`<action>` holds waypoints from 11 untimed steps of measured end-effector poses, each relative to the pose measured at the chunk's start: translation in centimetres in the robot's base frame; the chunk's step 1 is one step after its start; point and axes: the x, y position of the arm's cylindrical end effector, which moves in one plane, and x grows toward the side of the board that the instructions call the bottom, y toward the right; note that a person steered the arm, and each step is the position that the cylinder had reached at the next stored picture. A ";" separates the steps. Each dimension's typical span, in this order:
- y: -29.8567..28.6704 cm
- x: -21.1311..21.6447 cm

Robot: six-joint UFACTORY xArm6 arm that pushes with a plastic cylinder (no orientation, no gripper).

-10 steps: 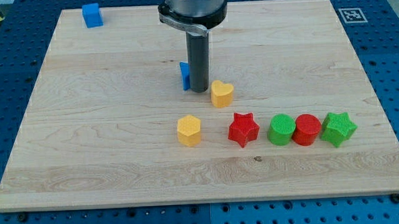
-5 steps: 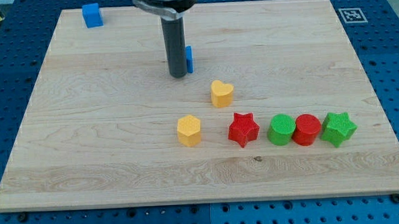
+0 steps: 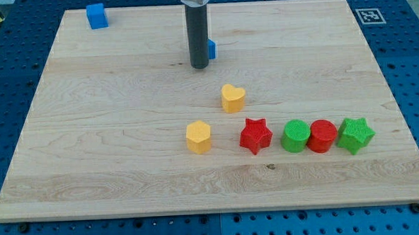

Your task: Put the blue triangle to the top center of the board

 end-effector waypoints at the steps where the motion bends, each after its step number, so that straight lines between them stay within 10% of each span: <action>1: 0.0 -1.2; 9: 3.0 -11.3; 11: -0.2 -6.8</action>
